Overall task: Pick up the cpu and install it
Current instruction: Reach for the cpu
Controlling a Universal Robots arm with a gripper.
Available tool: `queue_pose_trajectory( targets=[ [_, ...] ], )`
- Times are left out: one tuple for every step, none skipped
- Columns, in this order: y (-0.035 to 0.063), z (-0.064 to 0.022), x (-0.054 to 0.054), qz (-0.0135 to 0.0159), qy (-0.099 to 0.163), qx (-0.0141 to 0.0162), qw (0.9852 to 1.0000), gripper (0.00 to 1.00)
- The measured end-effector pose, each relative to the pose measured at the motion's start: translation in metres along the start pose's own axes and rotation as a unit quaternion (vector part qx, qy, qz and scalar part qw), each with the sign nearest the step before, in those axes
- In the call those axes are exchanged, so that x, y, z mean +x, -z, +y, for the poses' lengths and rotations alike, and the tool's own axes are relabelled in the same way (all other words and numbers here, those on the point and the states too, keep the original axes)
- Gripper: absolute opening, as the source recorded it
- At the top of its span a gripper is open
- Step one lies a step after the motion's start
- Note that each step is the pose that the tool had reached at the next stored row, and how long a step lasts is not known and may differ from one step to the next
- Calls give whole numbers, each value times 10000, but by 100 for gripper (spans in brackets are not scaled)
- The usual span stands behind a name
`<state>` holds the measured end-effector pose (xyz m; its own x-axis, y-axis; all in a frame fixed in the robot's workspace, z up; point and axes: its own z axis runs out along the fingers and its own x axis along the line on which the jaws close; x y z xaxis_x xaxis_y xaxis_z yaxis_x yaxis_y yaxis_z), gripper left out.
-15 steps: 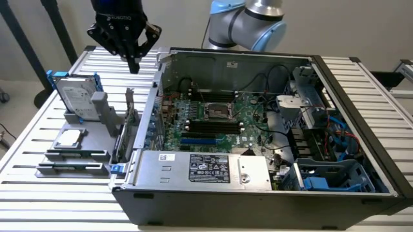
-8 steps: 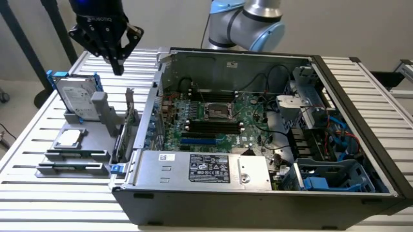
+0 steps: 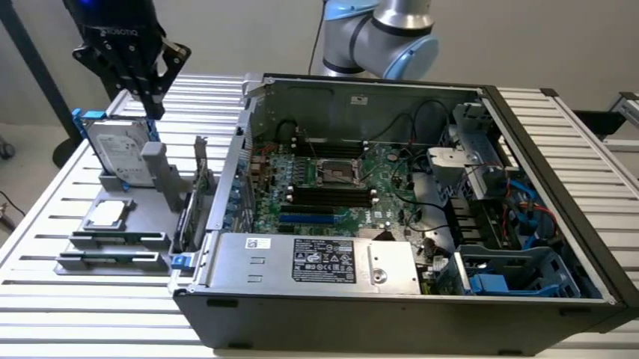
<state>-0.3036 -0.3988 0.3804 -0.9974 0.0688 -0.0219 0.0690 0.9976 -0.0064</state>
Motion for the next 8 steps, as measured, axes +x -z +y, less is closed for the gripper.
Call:
queue_pose_trajectory(
  targets=[
    [-4,-3,45,-1,0,12,10000,11],
    [-7,-6,88,-1,1,24,10000,11],
    [-10,-9,133,-1,1,36,10000,11],
    [-14,-12,178,-2,1,48,10000,11],
    [-17,-15,223,-2,1,60,10000,11],
    [-21,-18,268,-3,1,72,10000,11],
    [-24,-21,317,-3,2,86,10000,11],
    [-28,-25,362,-3,3,98,10000,11]
  ],
)
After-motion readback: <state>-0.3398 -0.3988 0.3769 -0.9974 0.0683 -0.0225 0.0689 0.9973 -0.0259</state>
